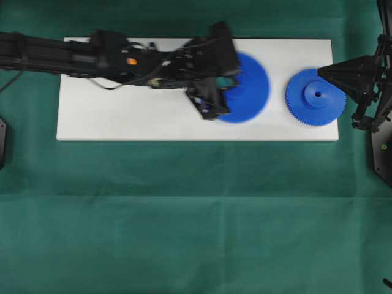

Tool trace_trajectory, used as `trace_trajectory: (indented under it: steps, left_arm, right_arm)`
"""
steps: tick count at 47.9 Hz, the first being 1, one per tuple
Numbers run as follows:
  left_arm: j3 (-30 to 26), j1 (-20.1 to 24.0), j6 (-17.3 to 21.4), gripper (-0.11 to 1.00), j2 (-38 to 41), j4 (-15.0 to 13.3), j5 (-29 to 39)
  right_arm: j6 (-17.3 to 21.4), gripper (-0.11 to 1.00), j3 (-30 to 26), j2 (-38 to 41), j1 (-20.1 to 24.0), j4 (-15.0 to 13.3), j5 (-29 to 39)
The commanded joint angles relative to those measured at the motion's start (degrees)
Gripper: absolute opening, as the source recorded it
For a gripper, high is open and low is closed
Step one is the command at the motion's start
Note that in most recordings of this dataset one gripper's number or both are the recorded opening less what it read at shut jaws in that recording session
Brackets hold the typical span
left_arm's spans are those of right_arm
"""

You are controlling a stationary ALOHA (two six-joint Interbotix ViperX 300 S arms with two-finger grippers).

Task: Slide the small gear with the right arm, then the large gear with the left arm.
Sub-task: 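Slide the large blue gear right with the left gripper to mesh with the small gear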

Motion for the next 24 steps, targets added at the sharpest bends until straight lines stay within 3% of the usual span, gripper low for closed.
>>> trace_trajectory:
  steps: [1,9,24]
  left_arm:
    - [-5.63,-1.23,0.35,-0.01,2.37,0.09,2.02]
    - [-12.22,-1.93,0.53,-0.01,6.06,0.09,5.63]
    - [-12.22,-1.93,0.44,-0.01,5.98,0.18,7.03]
  right_arm:
    - [0.09,0.5,-0.26,0.35,0.0,0.0,-0.88]
    - [0.09,0.5,0.26,0.18,0.09,0.0,-1.49]
    - [0.0,0.5,0.97,-0.09,0.09,0.0,-1.49]
